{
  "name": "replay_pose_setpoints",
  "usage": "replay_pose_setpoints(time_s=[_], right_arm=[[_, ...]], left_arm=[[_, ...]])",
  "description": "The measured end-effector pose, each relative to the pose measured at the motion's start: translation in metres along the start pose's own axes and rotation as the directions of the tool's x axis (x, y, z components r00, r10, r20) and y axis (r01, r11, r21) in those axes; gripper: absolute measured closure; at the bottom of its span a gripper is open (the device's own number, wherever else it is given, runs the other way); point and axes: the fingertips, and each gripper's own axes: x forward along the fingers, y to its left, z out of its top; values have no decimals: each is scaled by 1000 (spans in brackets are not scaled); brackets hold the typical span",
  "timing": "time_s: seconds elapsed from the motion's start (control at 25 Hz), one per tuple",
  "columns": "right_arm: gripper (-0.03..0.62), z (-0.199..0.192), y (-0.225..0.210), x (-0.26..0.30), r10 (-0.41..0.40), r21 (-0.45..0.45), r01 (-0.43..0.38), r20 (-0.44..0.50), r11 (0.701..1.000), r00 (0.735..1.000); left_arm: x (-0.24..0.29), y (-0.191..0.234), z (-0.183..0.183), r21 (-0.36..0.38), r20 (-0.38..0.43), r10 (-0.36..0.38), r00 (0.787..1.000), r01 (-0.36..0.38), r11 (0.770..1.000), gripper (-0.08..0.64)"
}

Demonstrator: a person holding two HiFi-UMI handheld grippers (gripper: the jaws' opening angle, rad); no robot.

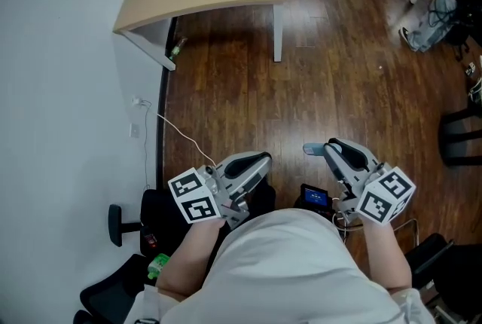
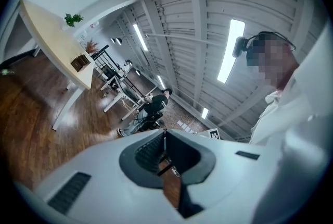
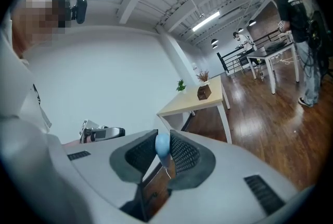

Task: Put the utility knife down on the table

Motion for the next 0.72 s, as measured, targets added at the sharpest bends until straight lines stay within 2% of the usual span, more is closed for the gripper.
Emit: replay_pose_setpoints(time_s=[0.24, 0.52, 0.72], right_arm=[[520, 15, 28, 72, -9, -23, 8, -32, 1000, 999], [520, 28, 34, 118, -14, -50, 12, -56, 999, 998], [520, 38, 34, 148, 8, -57, -12, -68, 998, 998]], left_arm=[[-51, 47, 42, -18, 13, 8, 1000, -8, 1000, 555], [-85, 81, 59, -47, 35, 36, 999, -35, 998, 555], [-88, 97, 69, -63, 37, 44, 998, -41, 997, 555]])
